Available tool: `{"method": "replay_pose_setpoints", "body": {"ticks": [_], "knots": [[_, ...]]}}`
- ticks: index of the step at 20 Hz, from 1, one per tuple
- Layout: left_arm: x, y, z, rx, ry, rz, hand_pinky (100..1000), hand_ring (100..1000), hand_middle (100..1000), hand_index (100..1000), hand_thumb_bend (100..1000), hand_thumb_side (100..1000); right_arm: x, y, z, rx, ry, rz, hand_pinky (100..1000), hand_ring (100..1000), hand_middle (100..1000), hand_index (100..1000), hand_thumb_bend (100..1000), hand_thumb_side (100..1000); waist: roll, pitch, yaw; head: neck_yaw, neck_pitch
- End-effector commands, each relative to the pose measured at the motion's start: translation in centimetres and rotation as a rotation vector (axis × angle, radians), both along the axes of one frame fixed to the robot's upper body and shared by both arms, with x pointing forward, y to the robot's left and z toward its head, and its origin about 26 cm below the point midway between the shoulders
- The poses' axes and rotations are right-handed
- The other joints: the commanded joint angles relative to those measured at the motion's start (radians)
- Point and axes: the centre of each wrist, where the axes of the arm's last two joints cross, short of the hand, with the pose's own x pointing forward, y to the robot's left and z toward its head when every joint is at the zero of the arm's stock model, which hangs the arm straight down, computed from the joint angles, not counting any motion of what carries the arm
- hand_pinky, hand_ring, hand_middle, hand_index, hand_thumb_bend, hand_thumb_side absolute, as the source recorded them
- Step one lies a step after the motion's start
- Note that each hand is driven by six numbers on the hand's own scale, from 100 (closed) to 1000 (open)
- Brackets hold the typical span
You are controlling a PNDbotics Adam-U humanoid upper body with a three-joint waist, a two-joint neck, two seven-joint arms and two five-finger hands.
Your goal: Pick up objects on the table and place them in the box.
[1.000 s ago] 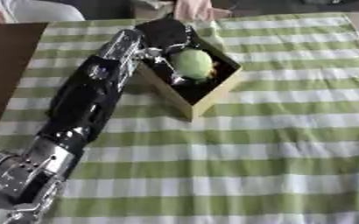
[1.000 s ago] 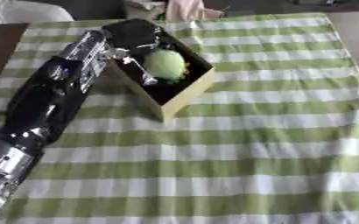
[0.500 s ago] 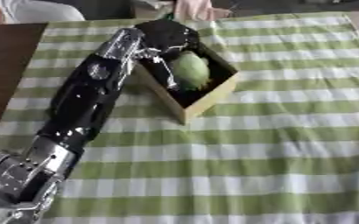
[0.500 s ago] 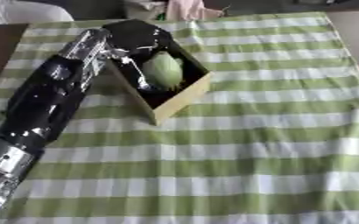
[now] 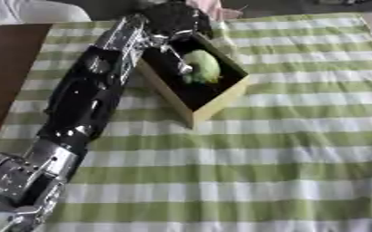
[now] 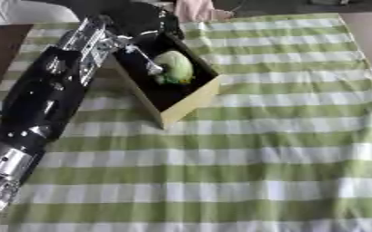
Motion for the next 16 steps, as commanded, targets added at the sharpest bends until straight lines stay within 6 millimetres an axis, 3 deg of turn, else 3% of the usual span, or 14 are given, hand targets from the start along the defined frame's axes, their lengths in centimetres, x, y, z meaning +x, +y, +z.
{"method": "replay_pose_setpoints", "body": {"ticks": [1,6,11,16], "knots": [[-1.1,0.2,3.7,-0.057,-0.095,-0.028,551,678,658,793,293,328,-0.2,-0.5,1.0,-0.021,-0.026,-0.016,662,670,598,826,100,1000,-0.006,-0.025,0.002,-0.003,0.011],[-3.0,0.7,6.4,-0.108,-0.158,-0.059,537,666,645,786,240,271,-0.2,-0.7,1.4,-0.038,-0.039,-0.029,665,672,600,827,100,1000,-0.008,-0.032,0.012,-0.012,0.018],[-5.2,2.1,7.6,-0.184,-0.247,-0.118,527,657,638,788,214,273,-0.2,-1.0,2.0,-0.05,-0.059,-0.044,668,674,602,828,100,1000,-0.008,-0.037,0.023,-0.018,0.019],[-7.5,3.9,7.6,-0.319,-0.329,-0.163,515,646,627,798,170,390,-0.3,-1.3,2.6,-0.068,-0.086,-0.066,673,677,605,829,100,1000,-0.013,-0.041,0.031,-0.024,0.015]]}}
